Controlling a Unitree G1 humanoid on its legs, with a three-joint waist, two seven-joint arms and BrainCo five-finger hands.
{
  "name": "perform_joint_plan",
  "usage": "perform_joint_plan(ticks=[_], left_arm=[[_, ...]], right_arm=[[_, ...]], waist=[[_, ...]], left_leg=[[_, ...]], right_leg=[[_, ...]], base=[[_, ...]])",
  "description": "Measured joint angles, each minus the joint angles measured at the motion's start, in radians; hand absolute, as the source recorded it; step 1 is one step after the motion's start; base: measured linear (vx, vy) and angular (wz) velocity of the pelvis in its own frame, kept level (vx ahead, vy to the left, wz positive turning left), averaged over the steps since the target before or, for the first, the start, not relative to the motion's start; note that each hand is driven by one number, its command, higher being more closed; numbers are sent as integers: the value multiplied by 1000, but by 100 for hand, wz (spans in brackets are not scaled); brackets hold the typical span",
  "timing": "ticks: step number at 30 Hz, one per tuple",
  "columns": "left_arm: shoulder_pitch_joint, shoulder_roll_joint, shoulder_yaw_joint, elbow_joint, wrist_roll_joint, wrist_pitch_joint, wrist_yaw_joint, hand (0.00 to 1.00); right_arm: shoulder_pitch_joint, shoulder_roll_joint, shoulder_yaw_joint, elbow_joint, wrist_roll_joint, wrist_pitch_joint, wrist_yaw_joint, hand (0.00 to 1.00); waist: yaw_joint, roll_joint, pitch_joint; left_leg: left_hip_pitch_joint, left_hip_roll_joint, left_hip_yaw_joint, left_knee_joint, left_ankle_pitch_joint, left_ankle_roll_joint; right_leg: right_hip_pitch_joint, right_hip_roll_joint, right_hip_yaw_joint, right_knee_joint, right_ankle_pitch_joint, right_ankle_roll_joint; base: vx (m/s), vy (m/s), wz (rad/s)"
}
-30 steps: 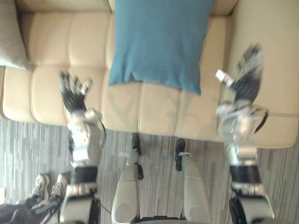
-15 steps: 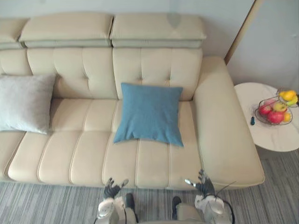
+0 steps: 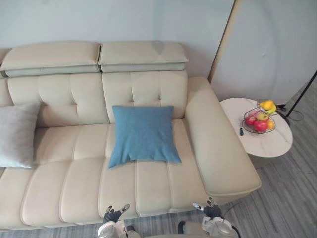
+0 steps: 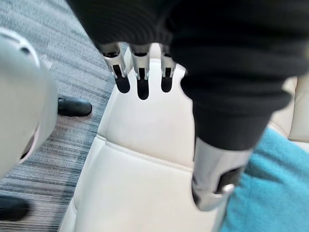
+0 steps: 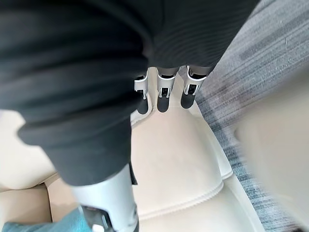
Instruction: Pick up cushions and gather them together orderly.
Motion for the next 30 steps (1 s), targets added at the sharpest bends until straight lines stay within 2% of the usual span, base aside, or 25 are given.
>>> perform_joint_plan(ticks=[1,2,3,4,5,6,7,8,9,10,13,15,16,17,18,19,20,21,22,24,30], left_arm=[[3,0,4,-12,0,-2,1,0],[-4,-4,3,-15,-7,-3,3,0],[-10,-25,1,-13,-11,0,5,0],[-10,-46,-8,-8,-39,-5,5,0],[-10,-50,-13,-6,-50,-5,5,0],[-10,-50,-31,7,-52,-3,4,0],[-14,-48,-43,16,-52,-4,3,0],[-18,-46,-41,17,-52,-4,3,0],[-21,-47,-37,12,-56,-6,3,0],[-21,-41,-33,12,-56,-7,2,0],[-22,-42,-9,15,-56,-7,2,0],[-22,-41,3,22,-48,-6,-1,0],[-20,-41,3,22,-45,-5,-1,0],[-15,-50,3,33,-41,-4,-1,0],[-19,-36,5,36,-38,1,-5,0],[-14,-12,2,47,-36,3,-4,0],[-16,-7,2,51,-35,3,-4,0],[-17,-1,0,62,-26,6,-5,0],[-17,0,0,65,-23,9,-5,0],[-14,1,-1,74,-5,19,-5,0],[8,3,-3,100,33,28,-23,0]], right_arm=[[-14,0,-1,20,-17,0,-6,0],[-22,-4,-3,32,-19,4,-11,0],[-29,-13,-9,38,-18,10,-26,0],[-46,-23,-21,39,-16,9,-41,0],[-53,-27,-23,40,-16,9,-47,0],[-71,-38,-23,44,-16,10,-55,0],[-74,-42,-32,64,-16,12,-62,0],[-74,-41,-39,70,-16,14,-64,0],[-79,-38,-57,75,-16,19,-68,0],[-76,-38,-64,75,-16,23,-76,0],[-67,-37,-67,77,-16,24,-75,0],[-65,-34,-91,85,-18,29,-72,0],[-63,-33,-98,86,-18,32,-71,0],[-56,-35,-110,90,-18,32,-69,0],[-59,-28,-129,108,-18,36,-67,0],[-50,-17,-150,119,-20,44,-59,0],[-48,-16,-154,123,-20,45,-58,0],[-51,-20,-177,146,-20,47,-55,0],[-48,-22,-184,148,-20,48,-55,0],[-49,-31,-202,151,-20,50,-48,0],[-54,-51,-234,189,-20,55,-29,0]], waist=[[13,-13,-7],[20,-17,-14],[45,26,-19],[50,68,-7],[50,79,-4],[44,110,-1],[34,115,7],[35,110,10],[45,92,21],[38,83,27],[35,79,29],[35,72,32],[34,74,31],[33,96,22],[32,91,20],[27,55,-2],[26,48,-3],[19,44,-5],[16,45,-6],[13,49,-7],[18,76,-18]], left_leg=[[-37,3,-24,45,5,-5],[-58,11,-35,61,17,-2],[-93,49,-42,69,43,14],[-120,87,-38,61,81,14],[-126,97,-39,50,94,6],[-136,119,-38,19,137,-19],[-128,116,-35,-39,221,-30],[-125,110,-36,-45,226,-30],[-106,87,-39,-6,186,-32],[-95,63,-57,106,73,-11],[-72,49,-60,206,-40,2],[-27,26,-50,286,-157,20],[-5,19,-48,281,-185,17],[29,18,-56,198,-237,-9],[24,-3,-38,169,-247,-12],[33,-54,-32,83,-206,4],[44,-66,-33,60,-193,10],[59,-98,-37,-2,-153,26],[64,-110,-40,-22,-136,40],[85,-139,-63,-62,-106,52],[107,-134,-121,-74,-100,49]], right_leg=[[37,-19,12,-64,-13,29],[59,3,-1,-118,-43,22],[97,41,-25,-237,-64,5],[148,84,-66,-362,-71,-10],[153,94,-73,-394,-72,-11],[155,115,-92,-435,-72,-12],[150,114,-119,-469,-65,-24],[152,106,-126,-481,-61,-42],[164,90,-131,-510,-56,-97],[162,75,-118,-520,-40,-115],[160,71,-89,-546,-11,-105],[159,55,-66,-596,26,-95],[159,54,-60,-610,36,-82],[154,68,-56,-631,55,-50],[148,53,-42,-643,78,-38],[149,27,-48,-702,121,-23],[151,22,-47,-718,130,-22],[170,4,-48,-768,156,-21],[180,-4,-49,-786,168,-26],[210,-23,-65,-821,187,-11],[265,-7,-118,-837,173,-13]], base=[[-61,-311,35],[-99,-316,12],[-155,-274,-12],[-176,-246,-14],[-203,-223,-2],[-259,-195,10],[-294,-174,11],[-270,-131,-9],[-263,-85,-38],[-237,-44,-43],[-197,84,-35],[-156,227,-46],[-159,303,-46],[-99,214,-36],[-105,299,-30],[-53,235,-15],[4,269,6],[35,129,19],[58,140,28],[88,100,32],[90,-27,26]])
